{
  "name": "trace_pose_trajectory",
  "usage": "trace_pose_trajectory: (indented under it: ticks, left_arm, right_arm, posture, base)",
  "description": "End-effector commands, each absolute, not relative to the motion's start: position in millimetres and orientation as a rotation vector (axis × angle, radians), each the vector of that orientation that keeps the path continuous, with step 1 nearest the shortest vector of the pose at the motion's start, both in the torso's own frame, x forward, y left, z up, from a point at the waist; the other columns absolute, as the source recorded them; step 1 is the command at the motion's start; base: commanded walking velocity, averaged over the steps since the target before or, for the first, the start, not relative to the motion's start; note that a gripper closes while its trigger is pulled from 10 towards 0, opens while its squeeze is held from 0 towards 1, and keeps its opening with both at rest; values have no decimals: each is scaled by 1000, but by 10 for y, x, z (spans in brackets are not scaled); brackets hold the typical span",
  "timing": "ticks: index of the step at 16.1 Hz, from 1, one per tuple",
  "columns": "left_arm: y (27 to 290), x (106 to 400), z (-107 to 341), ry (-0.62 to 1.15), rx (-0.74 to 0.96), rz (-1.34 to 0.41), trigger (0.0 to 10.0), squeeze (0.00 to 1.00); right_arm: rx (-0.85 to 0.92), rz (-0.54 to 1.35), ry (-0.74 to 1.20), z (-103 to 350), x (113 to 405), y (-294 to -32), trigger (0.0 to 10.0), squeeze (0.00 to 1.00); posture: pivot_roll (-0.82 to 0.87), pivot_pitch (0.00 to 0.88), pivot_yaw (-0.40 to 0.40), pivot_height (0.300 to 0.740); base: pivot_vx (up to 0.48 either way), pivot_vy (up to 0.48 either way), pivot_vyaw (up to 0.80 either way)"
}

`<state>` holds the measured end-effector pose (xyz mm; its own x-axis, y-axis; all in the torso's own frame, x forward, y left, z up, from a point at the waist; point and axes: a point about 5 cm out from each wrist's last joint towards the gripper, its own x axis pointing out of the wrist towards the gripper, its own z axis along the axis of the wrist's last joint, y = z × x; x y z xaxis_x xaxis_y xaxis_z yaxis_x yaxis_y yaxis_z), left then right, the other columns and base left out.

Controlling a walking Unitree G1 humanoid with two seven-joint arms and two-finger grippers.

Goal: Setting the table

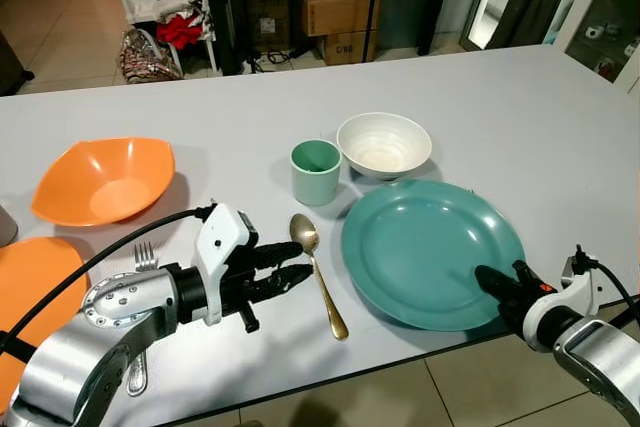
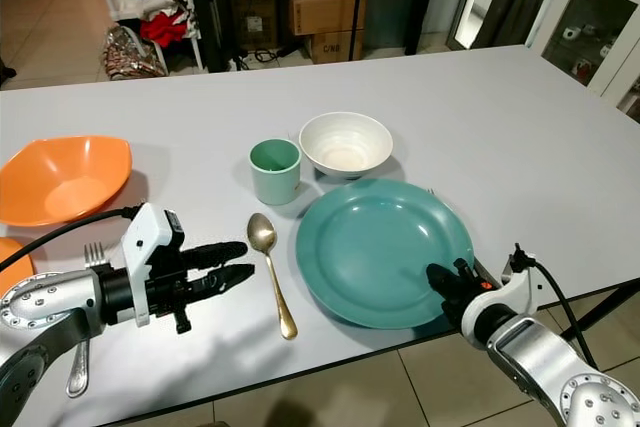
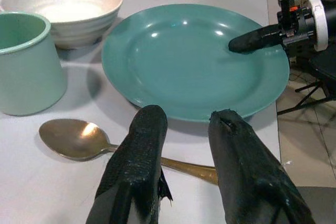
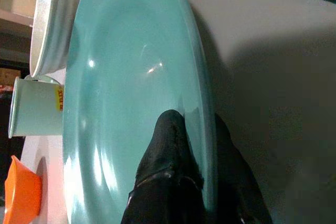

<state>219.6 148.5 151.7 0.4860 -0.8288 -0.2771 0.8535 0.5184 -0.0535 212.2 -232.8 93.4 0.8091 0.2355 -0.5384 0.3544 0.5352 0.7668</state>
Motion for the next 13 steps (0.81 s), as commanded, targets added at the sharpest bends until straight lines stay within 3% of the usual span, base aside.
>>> trace_pose_trajectory:
  ticks: [1, 2, 3, 6, 13]
  left_arm:
    - [1484, 2218, 1533, 286, 115, -1027, 10000, 0]
    - [1485, 2219, 1531, 287, 116, -1026, 10000, 0]
    - [1486, 2221, 1518, 290, 120, -1025, 10000, 0]
    - [1498, 2221, 1502, 295, 127, -1019, 10000, 0]
    - [1494, 2248, 1454, 284, 107, -1014, 10000, 0]
  right_arm:
    - [1035, -65, 652, 946, 2167, -2327, 10000, 698]
    - [1033, -62, 657, 941, 2178, -2321, 10000, 733]
    - [1026, -45, 664, 939, 2209, -2301, 10000, 855]
    - [969, -71, 681, 925, 2175, -2328, 10000, 1000]
    - [773, 1, 749, 1071, 1823, -2440, 10000, 1000]
  posture:
    - [-42, 0, -7, 740]
    - [-42, 0, -7, 740]
    - [-38, 0, -9, 740]
    - [-36, 0, -10, 740]
    - [-69, 0, -8, 740]
  base:
    - [0, 0, 0]
    - [0, 0, 0]
    - [0, 0, 0]
    - [0, 0, 0]
    - [0, 0, 0]
